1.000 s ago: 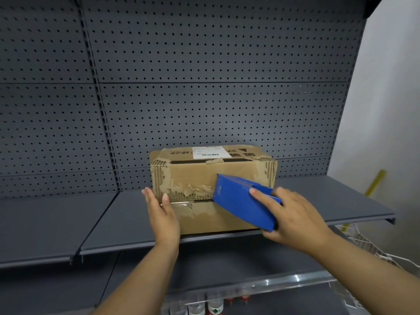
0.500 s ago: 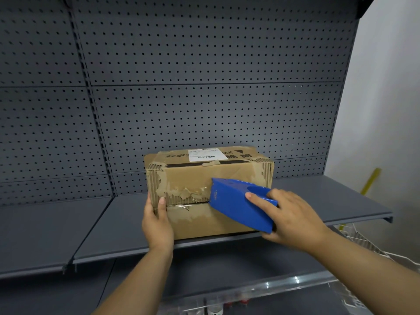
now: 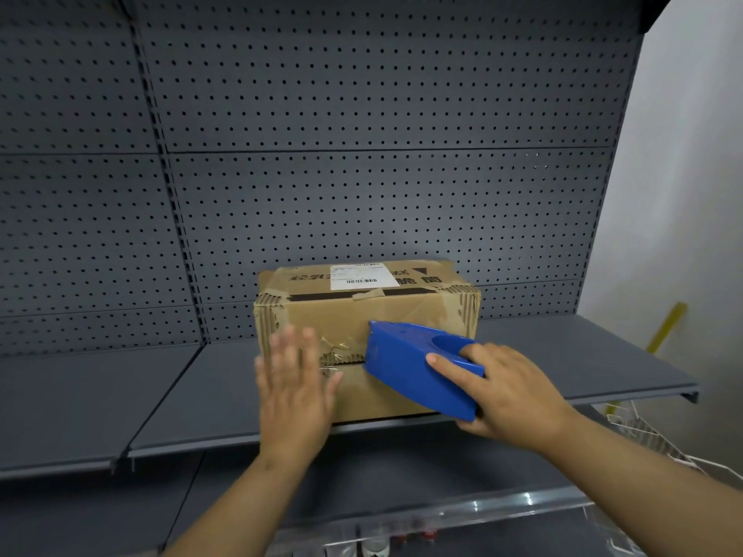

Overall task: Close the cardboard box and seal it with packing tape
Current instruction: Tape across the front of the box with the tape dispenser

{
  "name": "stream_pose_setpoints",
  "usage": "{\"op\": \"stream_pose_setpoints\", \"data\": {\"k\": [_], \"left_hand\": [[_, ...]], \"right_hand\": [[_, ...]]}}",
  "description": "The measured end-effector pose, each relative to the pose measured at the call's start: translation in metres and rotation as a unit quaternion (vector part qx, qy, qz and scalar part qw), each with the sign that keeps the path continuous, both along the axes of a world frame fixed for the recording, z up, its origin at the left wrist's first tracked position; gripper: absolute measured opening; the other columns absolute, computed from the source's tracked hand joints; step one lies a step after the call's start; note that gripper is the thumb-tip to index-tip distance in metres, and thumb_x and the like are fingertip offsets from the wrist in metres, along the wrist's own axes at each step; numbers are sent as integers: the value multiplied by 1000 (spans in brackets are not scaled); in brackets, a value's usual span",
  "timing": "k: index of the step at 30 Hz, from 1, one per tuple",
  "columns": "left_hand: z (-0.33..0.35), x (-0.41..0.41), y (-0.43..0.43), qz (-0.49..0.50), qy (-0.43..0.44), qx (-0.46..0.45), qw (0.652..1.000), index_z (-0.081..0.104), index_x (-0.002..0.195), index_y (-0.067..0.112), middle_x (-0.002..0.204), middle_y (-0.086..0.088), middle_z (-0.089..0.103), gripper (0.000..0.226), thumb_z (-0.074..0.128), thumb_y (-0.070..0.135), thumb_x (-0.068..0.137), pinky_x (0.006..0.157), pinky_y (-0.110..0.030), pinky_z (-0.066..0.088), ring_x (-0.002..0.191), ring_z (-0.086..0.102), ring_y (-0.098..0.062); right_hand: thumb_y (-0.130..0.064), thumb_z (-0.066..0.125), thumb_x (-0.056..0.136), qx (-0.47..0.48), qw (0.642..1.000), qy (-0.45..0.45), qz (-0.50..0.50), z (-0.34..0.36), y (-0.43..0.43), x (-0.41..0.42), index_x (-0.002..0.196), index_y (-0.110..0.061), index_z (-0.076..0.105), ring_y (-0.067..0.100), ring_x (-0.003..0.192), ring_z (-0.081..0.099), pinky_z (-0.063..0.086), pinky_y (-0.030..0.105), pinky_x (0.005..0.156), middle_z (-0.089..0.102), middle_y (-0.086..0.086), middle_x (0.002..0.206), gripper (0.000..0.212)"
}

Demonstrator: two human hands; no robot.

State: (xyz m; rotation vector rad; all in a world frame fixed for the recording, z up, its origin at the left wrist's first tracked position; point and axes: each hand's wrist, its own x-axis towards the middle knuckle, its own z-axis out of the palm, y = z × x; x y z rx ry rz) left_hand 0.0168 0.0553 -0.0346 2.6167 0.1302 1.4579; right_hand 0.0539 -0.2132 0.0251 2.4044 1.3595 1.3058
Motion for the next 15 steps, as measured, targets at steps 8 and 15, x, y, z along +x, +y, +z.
{"op": "stream_pose_setpoints", "data": {"k": [8, 15], "left_hand": [[12, 55, 9, 13, -19, 272, 962, 5, 150, 24, 159, 5, -7, 54, 12, 43, 99, 117, -42, -1, 146, -4, -15], [12, 66, 8, 18, -49, 273, 961, 3, 149, 26, 158, 8, -8, 54, 9, 43, 98, 117, -40, -4, 145, -5, -14]], "right_hand": [[-39, 59, 70, -51, 995, 61, 66, 12, -19, 14, 130, -36, 40, 19, 64, 55, 47, 28, 58, 57, 3, 78, 63], [-39, 72, 55, -95, 992, 50, 74, 12, -43, 28, 131, -33, 39, 17, 63, 56, 48, 24, 61, 55, 2, 77, 83]]}}
